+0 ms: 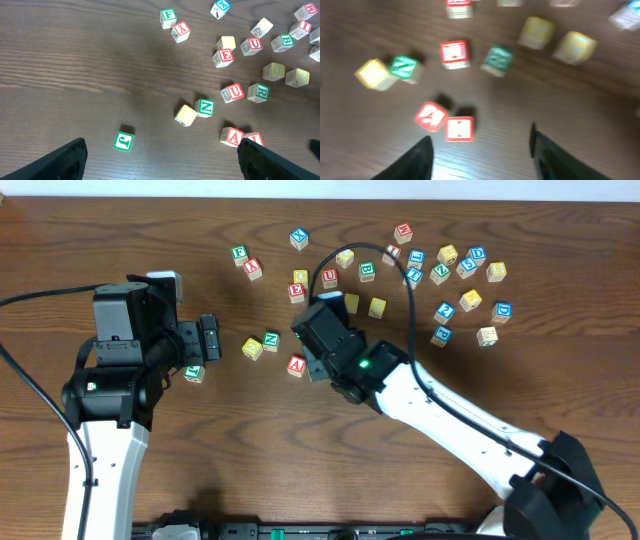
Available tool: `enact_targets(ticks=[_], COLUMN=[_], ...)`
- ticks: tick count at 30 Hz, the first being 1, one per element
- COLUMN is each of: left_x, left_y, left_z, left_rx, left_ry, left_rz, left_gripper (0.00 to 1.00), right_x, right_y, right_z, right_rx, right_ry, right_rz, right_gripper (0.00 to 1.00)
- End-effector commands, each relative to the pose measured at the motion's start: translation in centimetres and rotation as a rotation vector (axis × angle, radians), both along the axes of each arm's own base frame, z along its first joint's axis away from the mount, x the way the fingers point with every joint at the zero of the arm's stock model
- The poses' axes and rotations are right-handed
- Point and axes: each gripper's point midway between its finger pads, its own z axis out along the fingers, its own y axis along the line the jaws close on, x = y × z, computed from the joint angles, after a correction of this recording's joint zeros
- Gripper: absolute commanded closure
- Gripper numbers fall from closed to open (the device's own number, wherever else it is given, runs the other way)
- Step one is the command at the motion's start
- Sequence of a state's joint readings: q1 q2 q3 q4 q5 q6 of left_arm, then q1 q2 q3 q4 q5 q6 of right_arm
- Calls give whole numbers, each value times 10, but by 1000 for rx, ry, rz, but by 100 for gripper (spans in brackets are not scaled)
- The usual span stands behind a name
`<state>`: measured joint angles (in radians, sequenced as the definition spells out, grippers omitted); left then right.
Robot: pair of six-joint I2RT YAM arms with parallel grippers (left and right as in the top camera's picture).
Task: Spell out AI2
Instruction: 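Open the right gripper and withdraw it toward the far right, then reach the right gripper over the blue-numbered 2 block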
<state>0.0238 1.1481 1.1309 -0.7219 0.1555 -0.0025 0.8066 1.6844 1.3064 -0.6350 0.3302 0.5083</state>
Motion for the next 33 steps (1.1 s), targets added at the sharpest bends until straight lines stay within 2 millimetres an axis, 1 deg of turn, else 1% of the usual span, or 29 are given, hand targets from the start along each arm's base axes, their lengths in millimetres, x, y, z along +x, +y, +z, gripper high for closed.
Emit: enact_targets(ticks=[1,3,6,7,8,12,17,20,22,25,26,30,33], left_x=[3,3,3,3,3,3,3,3,3,3,3,3,3], left_y=[0,0,0,0,0,0,0,0,0,0,0,0,0], left_z=[12,12,12,12,12,12,12,12,12,12,12,12,12], left_rx=[-2,-2,-2,-2,-2,-2,-2,-2,-2,-2,-2,-2,-2], left_ry=[-31,-31,-31,-31,-31,-31,-31,-31,-31,-31,-31,-31,-31], left_rz=[-1,-1,-2,-1,-1,-1,-1,-2,-1,-1,-1,-1,-2], left_gripper=[6,6,6,6,6,6,6,6,6,6,5,6,6], right_x=[19,21,26,27,27,29,32,32,33,35,37,48,54], right_y=[-40,-58,-97,-106,-121,-161,-176,-183,-185,-187,-188,-189,-198], right_z=[15,11,4,2,0,-5,-5,-7,-8,-14,-15,-31,-48], right_rx=[-74,-88,-104,-107,-109,-103,-89,-47,-10,57,65,74,61], right_ry=[-73,-46,8,19,38,83,90,90,85,64,60,62,85], right_rz=[-162,-222,-352,-381,-435,-589,-643,-733,-795,-933,-948,-976,-1006], right_gripper=[38,37,37,37,37,36,36,38,39,39,39,36,32])
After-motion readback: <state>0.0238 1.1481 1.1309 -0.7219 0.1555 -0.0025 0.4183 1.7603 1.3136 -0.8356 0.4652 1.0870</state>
